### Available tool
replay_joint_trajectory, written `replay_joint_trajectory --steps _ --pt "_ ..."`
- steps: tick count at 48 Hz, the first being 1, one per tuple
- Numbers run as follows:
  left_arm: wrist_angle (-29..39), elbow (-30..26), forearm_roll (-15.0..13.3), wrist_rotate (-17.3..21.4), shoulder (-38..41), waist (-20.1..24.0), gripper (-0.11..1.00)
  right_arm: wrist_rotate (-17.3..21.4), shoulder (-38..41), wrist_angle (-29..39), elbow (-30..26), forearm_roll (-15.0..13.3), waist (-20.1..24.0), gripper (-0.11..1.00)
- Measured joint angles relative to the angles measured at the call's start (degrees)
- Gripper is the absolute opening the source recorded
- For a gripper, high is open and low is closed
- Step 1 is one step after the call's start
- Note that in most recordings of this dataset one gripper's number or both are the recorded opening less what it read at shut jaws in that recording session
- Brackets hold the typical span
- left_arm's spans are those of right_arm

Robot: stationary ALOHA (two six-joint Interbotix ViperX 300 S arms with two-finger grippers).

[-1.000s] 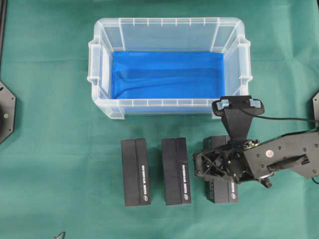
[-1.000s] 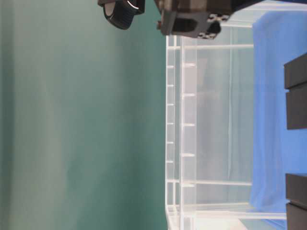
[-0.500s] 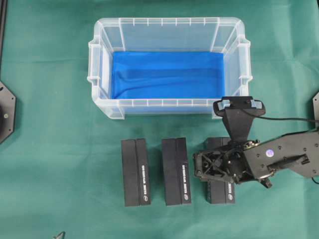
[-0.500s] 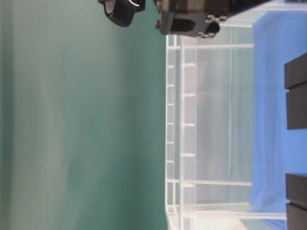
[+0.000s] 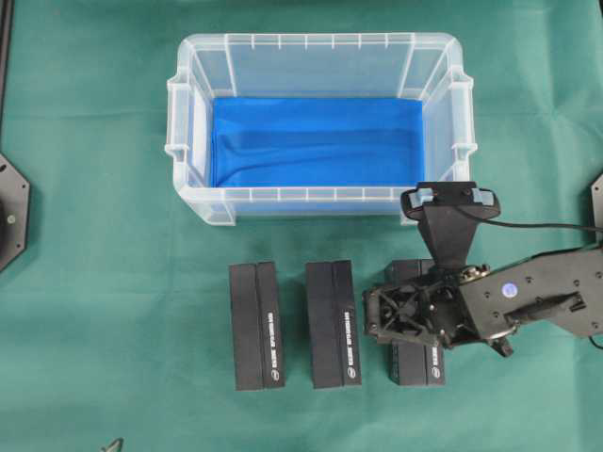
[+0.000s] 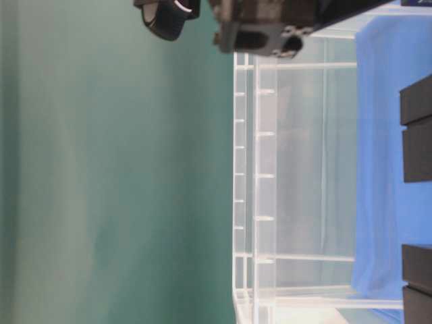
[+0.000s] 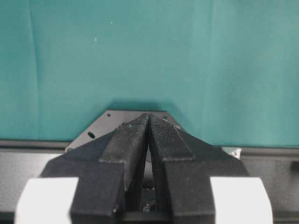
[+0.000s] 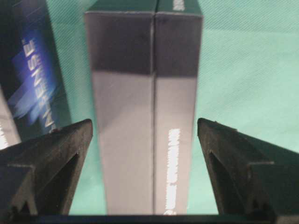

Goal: Take the box out of the case with the right arm.
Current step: 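Carry the box forward and lower it right of the middle box, then open the right gripper to release the box and withdraw right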

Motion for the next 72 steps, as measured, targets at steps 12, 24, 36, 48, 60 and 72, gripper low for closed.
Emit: replay_joint_trajectory --steps 12,24,36,48,60,72 --pt "-0.1 0.0 0.0 0.0 0.0 0.0 0.00 -1.1 -0.4 9.4 -6.8 -0.4 -0.5 0.89" --pt "-0.1 0.0 0.0 0.0 0.0 0.0 0.00 -2.5 -2.4 22.7 -15.7 -2.0 -0.9 0.89" --pt "-0.1 0.0 0.0 -0.1 0.0 0.0 0.00 -4.1 -2.5 28.7 -19.7 -2.3 -1.4 0.89" --pt "-0.1 0.1 0.0 0.0 0.0 0.0 0.00 -4.4 -3.0 29.0 -18.8 -2.5 -1.7 0.89" --pt "-0.1 0.1 0.0 -0.1 0.0 0.0 0.00 -3.4 -9.5 25.6 -11.3 -2.4 -1.4 0.86" --pt "-0.1 0.1 0.0 -0.1 0.1 0.0 0.00 -0.8 -17.9 24.3 -2.2 -2.3 0.4 0.85"
